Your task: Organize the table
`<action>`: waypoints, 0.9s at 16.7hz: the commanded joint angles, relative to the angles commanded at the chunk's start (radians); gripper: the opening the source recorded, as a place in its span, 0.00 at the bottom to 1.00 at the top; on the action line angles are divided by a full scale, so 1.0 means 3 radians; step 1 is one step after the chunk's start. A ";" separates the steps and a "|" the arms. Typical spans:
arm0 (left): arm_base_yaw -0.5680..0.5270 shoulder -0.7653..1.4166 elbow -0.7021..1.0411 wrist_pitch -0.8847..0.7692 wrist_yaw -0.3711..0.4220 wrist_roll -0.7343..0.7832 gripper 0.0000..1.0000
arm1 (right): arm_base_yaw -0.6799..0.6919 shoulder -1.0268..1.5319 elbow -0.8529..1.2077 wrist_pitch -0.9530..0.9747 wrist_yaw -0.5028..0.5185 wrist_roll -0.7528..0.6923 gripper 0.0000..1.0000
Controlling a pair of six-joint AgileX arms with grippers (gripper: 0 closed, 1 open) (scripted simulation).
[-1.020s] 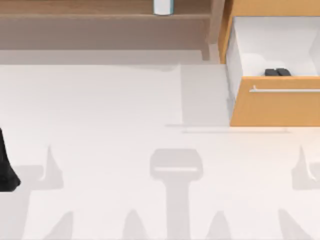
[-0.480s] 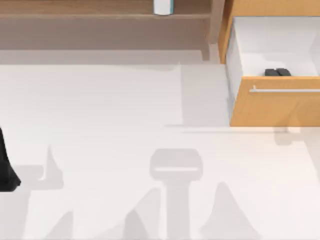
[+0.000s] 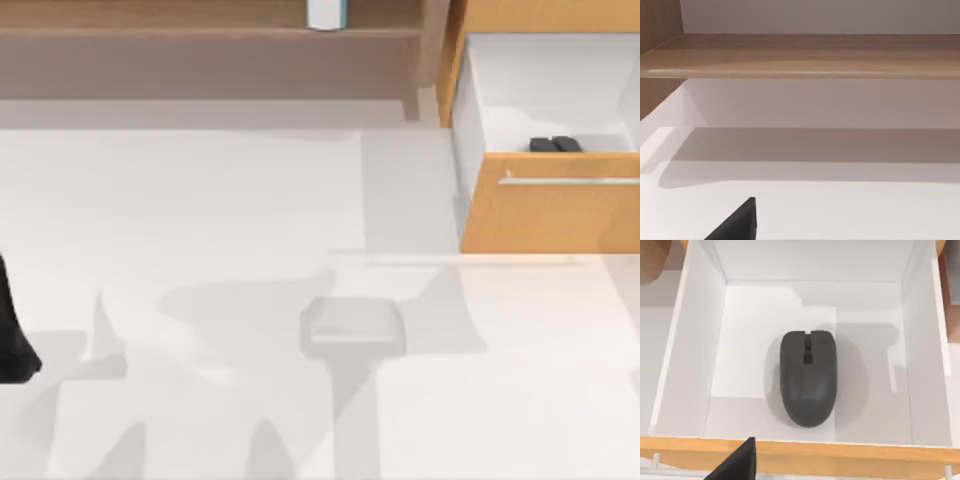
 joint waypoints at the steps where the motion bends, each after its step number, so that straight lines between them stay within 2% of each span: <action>1: 0.0000 0.0000 0.0000 0.0000 0.0000 0.0000 1.00 | -0.0006 0.0262 0.0188 -0.0124 0.0007 0.0018 1.00; 9: 0.0000 0.0000 0.0000 0.0000 0.0000 0.0000 1.00 | 0.0131 0.2644 0.2100 -0.1224 0.0005 0.0087 1.00; 15: 0.0000 0.0000 0.0000 0.0000 0.0000 0.0000 1.00 | 0.0199 0.3545 0.2963 -0.1702 0.0059 0.0039 1.00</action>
